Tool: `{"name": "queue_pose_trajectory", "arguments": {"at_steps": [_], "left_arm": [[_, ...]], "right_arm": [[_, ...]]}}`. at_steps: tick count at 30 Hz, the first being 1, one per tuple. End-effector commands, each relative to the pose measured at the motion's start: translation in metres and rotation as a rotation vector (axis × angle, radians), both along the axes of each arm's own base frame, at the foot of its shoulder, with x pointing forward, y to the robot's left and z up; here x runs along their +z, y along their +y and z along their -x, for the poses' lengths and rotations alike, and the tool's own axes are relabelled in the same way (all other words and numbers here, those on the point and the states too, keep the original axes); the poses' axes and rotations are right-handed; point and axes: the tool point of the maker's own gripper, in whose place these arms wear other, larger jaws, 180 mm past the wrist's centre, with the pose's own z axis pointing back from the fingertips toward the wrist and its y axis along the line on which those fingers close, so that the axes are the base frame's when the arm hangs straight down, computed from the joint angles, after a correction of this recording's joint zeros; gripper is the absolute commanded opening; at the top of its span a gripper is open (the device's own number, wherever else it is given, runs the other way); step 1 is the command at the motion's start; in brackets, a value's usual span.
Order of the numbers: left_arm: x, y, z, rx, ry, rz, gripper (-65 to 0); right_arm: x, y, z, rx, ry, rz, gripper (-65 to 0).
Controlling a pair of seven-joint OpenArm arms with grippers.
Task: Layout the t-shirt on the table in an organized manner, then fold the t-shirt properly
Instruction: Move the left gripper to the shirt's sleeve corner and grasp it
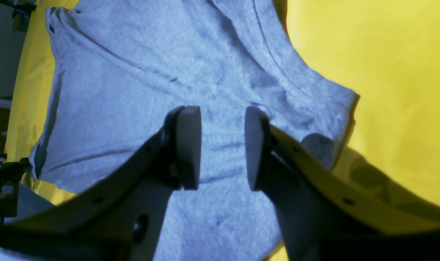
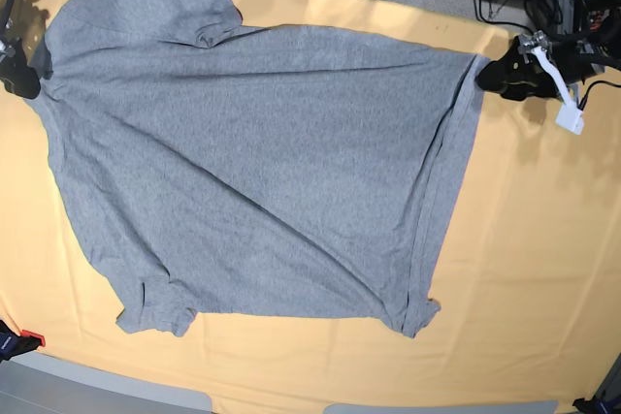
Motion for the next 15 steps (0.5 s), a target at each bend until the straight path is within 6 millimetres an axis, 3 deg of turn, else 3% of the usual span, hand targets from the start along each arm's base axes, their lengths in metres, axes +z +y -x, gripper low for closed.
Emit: {"name": "queue_pose_trajectory", "arguments": {"at_steps": [1,11,13,15], "left_arm": [[-0.001,0.004,0.002,-0.008,0.014,-0.030,-22.3],[-0.018,-0.040,0.022,-0.135,0.089,0.051,-22.9],[-0.020,-0.045,0.024,-0.152,0.099,0.053,-32.2],[-0.023,-0.043,0.024,-0.152,0.098,0.032,-53.0]], "right_arm": [[0.017,-0.006,-0.007,0.009,-0.050,0.029,-42.3],[0.017,-0.006,-0.007,0.009,-0.050,0.029,-42.3],[0.017,-0.006,-0.007,0.009,-0.050,0.029,-42.3],[0.017,-0.006,-0.007,0.009,-0.050,0.029,-42.3]]}}
